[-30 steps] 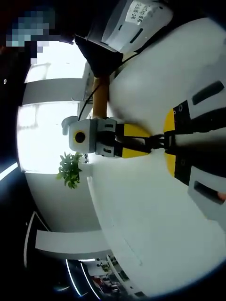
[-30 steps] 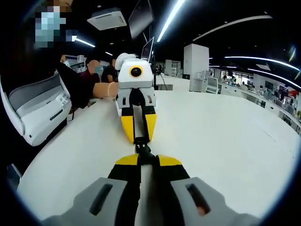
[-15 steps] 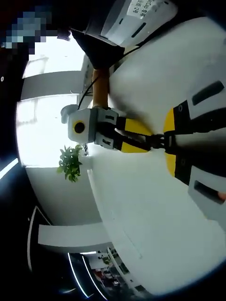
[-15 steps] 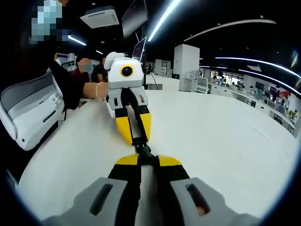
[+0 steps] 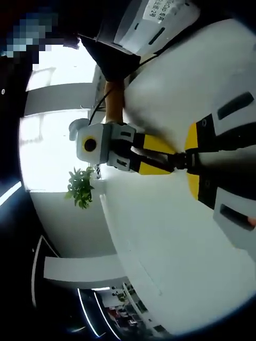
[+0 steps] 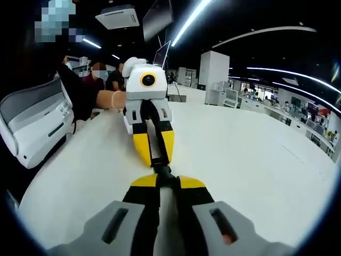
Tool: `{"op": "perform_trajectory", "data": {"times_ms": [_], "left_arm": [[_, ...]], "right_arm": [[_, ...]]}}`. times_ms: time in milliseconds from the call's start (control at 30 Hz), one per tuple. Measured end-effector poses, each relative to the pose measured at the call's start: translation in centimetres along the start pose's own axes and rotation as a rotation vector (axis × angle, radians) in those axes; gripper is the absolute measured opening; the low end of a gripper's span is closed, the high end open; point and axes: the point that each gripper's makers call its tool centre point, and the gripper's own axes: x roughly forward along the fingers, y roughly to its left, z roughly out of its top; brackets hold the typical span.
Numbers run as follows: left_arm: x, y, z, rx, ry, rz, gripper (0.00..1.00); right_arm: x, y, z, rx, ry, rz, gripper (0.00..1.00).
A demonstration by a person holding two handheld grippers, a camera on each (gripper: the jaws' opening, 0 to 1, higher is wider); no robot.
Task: Snap the two parts of the plastic buckle together until the buckle closes and remains connected.
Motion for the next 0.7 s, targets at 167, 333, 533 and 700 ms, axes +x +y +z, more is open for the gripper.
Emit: {"op": "perform_trajectory", "data": {"times_ms": [167, 333, 533, 700], "left_arm": [[-0.03, -0.04, 0.00, 0.007, 0.000, -0.006, 0.11], [-0.14, -0.11, 0.00, 0.016, 0.007, -0.011, 0.10], [-0.21, -0.14, -0.04, 0.016, 0.007, -0.002, 0.10], [-0.31, -0.29, -0.09, 0.021, 0.008, 0.020, 0.10]], "right_arm": [[0.11, -0.03, 0.03, 0.007, 0.001, 0.004, 0.10], [0.27, 0.07, 0.11, 0.009, 0.001, 0.008, 0.10], [0.36, 0.04, 0.17, 0.003, 0.016, -0.016, 0.10], [0.50, 0.22, 0.25, -0.004, 0.028, -0.051, 0.10]]}}
